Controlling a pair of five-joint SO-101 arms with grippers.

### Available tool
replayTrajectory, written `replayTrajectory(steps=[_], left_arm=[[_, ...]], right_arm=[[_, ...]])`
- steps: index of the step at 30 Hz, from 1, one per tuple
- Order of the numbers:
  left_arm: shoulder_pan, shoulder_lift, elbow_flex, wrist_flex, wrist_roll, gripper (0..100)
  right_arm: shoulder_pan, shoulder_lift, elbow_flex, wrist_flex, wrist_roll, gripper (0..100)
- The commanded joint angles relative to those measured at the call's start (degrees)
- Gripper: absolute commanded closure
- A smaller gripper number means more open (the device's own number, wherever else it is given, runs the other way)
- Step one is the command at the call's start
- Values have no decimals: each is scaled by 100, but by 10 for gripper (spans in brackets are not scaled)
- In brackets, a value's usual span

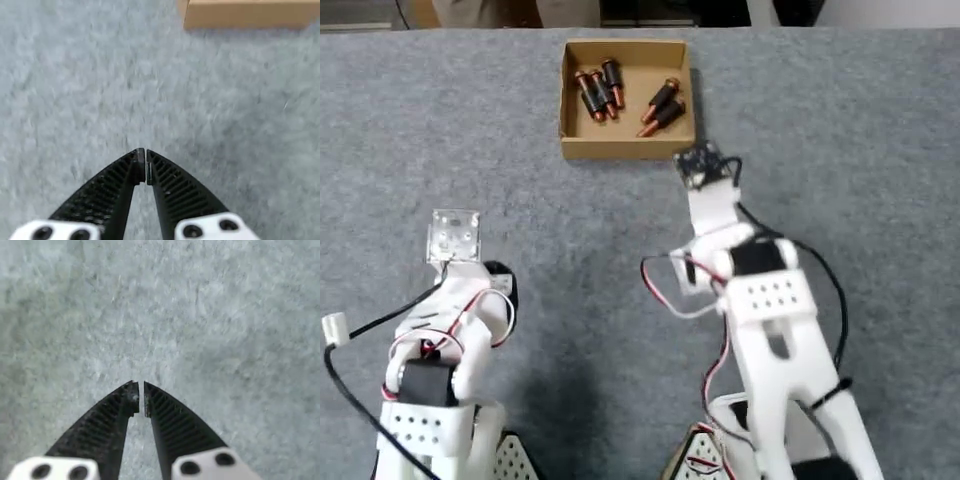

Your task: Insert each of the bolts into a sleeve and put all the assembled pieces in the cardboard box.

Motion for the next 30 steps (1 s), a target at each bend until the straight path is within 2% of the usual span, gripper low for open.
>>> replayTrajectory(steps=[1, 9, 19, 24, 28, 30], left_arm=[[-44, -31, 281, -132, -9, 981], [-44, -40, 1257, -132, -9, 981], [-53, -40, 1714, -123, -9, 981], [-53, -40, 1618, -123, 9, 982], [-105, -127, 1626, -123, 44, 983], [-343, -435, 1688, -123, 44, 983]], right_arm=[[92, -488, 514, -308, -62, 997], [75, -1851, 2149, -1319, -53, 997], [75, -4189, 3758, -1380, -53, 997], [75, -5323, 4444, -1248, -62, 997], [75, -6070, 4426, -615, -62, 997], [75, -6352, 4426, -281, -62, 997]])
